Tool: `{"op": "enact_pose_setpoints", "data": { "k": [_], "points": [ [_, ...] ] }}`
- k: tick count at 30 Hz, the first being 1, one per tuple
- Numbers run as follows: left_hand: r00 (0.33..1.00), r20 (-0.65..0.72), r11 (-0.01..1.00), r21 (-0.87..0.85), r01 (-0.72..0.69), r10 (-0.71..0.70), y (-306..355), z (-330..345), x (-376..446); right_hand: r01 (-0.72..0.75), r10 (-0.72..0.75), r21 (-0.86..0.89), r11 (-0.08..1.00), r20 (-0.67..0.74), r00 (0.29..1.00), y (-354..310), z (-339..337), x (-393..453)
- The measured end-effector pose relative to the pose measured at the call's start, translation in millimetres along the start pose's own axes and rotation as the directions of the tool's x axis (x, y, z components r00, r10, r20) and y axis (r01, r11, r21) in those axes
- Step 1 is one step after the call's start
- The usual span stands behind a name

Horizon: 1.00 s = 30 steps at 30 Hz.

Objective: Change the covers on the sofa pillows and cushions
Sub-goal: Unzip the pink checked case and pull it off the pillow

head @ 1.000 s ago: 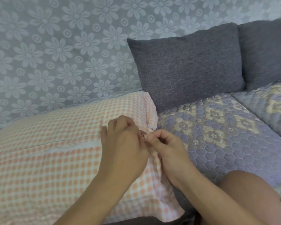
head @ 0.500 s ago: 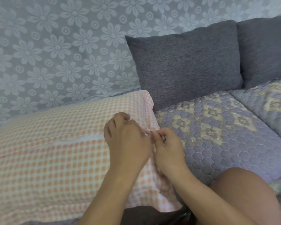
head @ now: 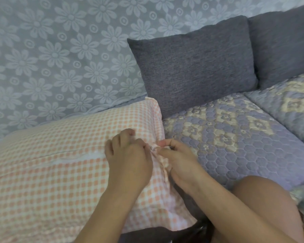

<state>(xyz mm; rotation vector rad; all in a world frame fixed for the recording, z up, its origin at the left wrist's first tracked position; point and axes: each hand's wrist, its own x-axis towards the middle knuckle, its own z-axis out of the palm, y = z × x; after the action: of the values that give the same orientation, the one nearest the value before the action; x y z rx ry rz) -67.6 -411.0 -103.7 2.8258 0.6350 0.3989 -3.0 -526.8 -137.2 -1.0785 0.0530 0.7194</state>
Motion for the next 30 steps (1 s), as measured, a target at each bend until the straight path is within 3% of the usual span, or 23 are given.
{"op": "enact_pose_setpoints", "data": {
  "k": [2,4,8,12,16,19,21,25,30],
  "points": [
    [0.998,-0.014,0.998,0.036,-0.059,0.060,-1,-1,2,0.022,-0.022,-0.011,1.000,0.026,0.999,1,1,3],
    [0.996,-0.028,0.995,-0.043,-0.091,0.089,-4,-7,8,0.073,-0.069,-0.093,0.993,0.050,0.996,0,4,5],
    [0.997,0.064,0.969,-0.247,-0.014,0.031,-7,-17,15,0.179,-0.175,-0.436,0.882,0.049,0.983,4,3,6],
    [0.980,0.201,0.969,-0.243,0.052,-0.003,-7,-19,18,0.251,-0.212,-0.491,0.835,0.135,0.968,5,0,5],
    [0.953,0.293,0.977,-0.168,0.133,-0.079,-3,-16,28,0.265,-0.261,-0.585,0.767,0.094,0.961,3,5,7],
    [0.981,0.195,0.998,0.063,-0.007,-0.006,2,-11,27,0.178,-0.196,-0.547,0.818,0.024,0.980,-4,0,9],
    [0.983,0.144,0.987,0.104,-0.126,0.110,-5,-9,29,0.107,-0.125,-0.489,0.866,-0.003,0.992,-11,-8,9],
    [0.962,0.166,0.976,-0.056,-0.212,0.218,-30,-11,36,0.061,-0.071,-0.462,0.885,-0.004,0.997,-12,-19,14],
    [0.916,0.101,0.917,-0.138,-0.374,0.389,-36,-4,28,0.090,-0.066,-0.434,0.896,0.068,0.995,-8,-23,18]
  ]
}}
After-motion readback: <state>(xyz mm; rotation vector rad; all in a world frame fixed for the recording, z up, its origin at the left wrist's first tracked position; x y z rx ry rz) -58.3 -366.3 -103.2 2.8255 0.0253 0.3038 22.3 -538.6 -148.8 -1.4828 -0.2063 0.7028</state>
